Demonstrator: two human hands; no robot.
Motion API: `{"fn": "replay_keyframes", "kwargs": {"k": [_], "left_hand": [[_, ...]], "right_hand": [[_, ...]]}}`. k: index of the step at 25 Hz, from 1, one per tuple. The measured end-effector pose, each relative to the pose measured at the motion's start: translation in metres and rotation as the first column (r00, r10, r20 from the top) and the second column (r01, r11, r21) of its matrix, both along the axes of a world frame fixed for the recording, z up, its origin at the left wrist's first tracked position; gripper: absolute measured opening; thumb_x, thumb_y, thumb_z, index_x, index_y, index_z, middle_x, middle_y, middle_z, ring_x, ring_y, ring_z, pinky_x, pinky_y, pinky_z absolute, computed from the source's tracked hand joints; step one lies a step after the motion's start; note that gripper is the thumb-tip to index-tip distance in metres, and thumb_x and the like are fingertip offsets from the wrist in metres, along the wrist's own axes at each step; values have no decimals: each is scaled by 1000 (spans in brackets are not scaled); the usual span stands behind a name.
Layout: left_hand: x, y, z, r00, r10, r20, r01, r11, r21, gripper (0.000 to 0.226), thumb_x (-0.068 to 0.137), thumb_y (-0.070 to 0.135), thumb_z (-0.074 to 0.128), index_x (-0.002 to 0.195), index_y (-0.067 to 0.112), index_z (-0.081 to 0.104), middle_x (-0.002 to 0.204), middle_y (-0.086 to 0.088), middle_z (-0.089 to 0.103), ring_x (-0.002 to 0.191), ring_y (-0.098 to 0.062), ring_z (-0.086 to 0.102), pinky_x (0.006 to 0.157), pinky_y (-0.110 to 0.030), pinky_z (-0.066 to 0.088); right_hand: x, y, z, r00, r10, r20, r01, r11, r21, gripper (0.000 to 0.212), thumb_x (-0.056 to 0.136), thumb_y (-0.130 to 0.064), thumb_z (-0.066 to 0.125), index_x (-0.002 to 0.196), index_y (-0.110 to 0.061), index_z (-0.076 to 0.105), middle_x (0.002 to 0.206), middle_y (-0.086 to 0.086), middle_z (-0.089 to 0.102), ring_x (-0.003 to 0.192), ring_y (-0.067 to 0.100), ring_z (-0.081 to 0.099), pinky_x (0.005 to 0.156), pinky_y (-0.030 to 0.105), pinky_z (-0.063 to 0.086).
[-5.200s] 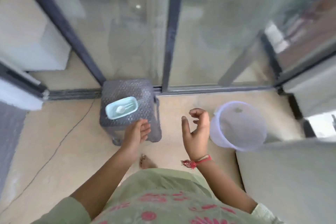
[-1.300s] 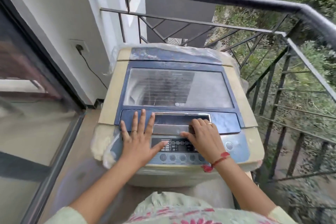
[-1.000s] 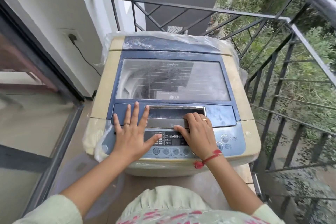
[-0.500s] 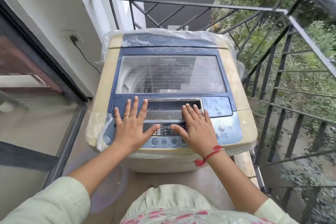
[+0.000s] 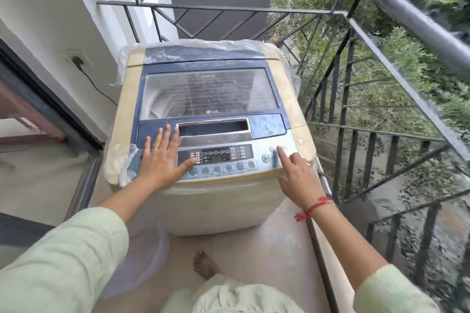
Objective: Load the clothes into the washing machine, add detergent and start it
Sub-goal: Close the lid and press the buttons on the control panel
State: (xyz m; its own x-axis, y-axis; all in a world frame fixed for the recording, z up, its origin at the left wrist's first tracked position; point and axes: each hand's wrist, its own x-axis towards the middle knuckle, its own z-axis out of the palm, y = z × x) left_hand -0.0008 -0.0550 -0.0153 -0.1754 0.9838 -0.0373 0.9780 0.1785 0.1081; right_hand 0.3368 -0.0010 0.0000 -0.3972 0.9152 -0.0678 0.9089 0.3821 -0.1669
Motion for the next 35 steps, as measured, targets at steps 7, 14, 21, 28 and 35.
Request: {"fn": "replay_keyframes", "kwargs": {"k": [7, 14, 21, 28, 35], "left_hand": [[-12, -20, -3, 987, -143, -78, 142, 990, -20, 126, 60, 96, 12, 150, 9, -2, 158, -6, -6, 146, -19, -6, 119, -41, -3], [-12, -18, -9, 985, -125, -118, 130, 991, 29, 123, 62, 95, 10, 151, 9, 1, 158, -8, 1, 146, -20, 1, 117, -39, -4], [-10, -18, -8, 986, -121, -114, 124, 992, 22, 123, 63, 94, 10, 151, 8, 5, 158, -9, 5, 146, -22, 5, 118, -43, 4], [-10, -19, -7, 986, -112, -120, 116, 993, 28, 123, 62, 94, 8, 150, 9, 3, 158, -8, 4, 146, -20, 4, 118, -39, -1], [-9, -19, -8, 988, -109, -109, 115, 992, 48, 123, 63, 94, 8, 150, 8, 6, 158, -9, 9, 146, -23, 8, 117, -40, 0]], "right_hand": [[-6, 6, 9, 992, 11, 125, 4, 992, -123, 76, 91, -27, 48, 149, -34, 1, 98, 11, 64, 83, 32, 63, 62, 34, 44], [-6, 3, 10, 997, 3, 82, 17, 971, -238, 91, 90, -26, 54, 145, -38, -18, 87, 11, 64, 78, 29, 64, 62, 32, 46], [-5, 17, 26, 973, 62, 224, 18, 942, -336, 95, 90, -25, 54, 142, -42, -24, 90, 11, 63, 79, 27, 62, 65, 31, 43], [-3, 8, 21, 1000, -16, 12, 19, 954, -298, 85, 90, -29, 55, 147, -40, -8, 81, 8, 65, 74, 27, 63, 65, 34, 48], [-69, -72, 19, 985, 144, -96, -164, 953, -255, 89, 89, -39, 54, 146, -39, -14, 89, 6, 68, 80, 30, 65, 62, 33, 48]]}}
